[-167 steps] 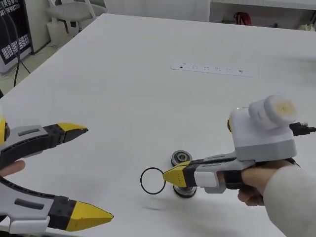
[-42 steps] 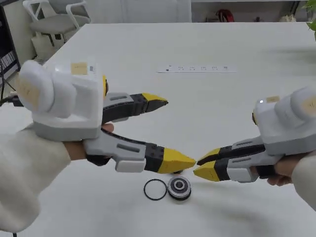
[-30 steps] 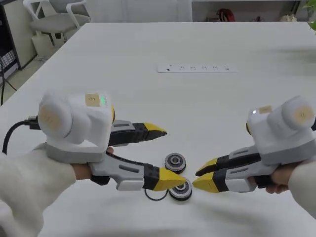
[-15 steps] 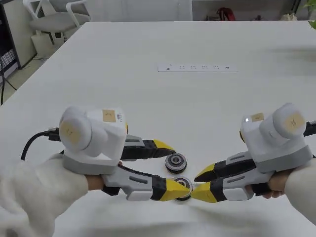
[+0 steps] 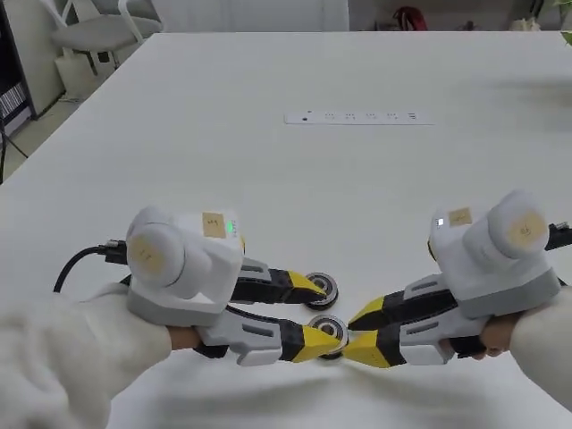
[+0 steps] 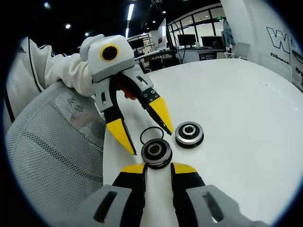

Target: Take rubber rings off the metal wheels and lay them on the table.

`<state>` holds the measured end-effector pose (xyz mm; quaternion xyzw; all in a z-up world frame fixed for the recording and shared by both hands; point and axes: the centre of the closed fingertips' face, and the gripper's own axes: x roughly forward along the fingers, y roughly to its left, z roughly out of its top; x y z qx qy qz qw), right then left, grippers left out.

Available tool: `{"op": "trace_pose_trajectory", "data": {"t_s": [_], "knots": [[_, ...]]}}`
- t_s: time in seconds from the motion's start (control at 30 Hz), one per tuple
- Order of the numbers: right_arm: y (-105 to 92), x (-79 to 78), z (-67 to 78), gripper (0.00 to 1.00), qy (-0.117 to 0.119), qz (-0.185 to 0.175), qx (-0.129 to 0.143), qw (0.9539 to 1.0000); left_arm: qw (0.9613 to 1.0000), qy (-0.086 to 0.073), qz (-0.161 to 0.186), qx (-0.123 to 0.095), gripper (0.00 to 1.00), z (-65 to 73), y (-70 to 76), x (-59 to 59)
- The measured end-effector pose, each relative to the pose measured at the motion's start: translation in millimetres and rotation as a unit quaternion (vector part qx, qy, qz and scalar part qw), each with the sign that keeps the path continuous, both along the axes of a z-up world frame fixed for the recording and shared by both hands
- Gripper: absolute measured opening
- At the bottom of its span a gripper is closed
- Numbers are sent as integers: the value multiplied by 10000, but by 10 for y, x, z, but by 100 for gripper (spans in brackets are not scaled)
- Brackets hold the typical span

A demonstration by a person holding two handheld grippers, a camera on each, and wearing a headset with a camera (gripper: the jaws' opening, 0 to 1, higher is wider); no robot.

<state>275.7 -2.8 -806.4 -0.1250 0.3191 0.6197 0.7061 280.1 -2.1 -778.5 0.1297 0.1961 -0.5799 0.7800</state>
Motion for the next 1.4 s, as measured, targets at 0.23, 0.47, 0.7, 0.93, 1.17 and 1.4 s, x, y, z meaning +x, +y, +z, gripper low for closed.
{"op": "trace_pose_trajectory", "data": {"t_s": [0.23, 0.47, 0.7, 0.93, 1.17, 1.4], "knots": [[6, -6, -11, 16, -33, 48, -6, 10000, 9999, 90, 61, 83, 27, -81, 29, 19], [2, -9, -26, 14, -149, 123, -32, 9998, 9998, 159, 55, 124, 25, -134, 33, -11], [5, -11, -30, 12, -185, 136, -49, 9997, 9997, 138, 183, 99, 20, -134, 64, 28], [2, -6, -49, 10, -272, 190, -89, 9994, 9998, 57, 142, 142, 20, -145, 44, 48], [-1, 1, -53, 10, -285, 204, -100, 9993, 9997, -67, 77, 200, 20, -153, 23, 65], [-1, -1, -54, 10, -293, 207, -108, 9993, 9995, -174, 27, 249, 20, -153, 13, 67]]}}
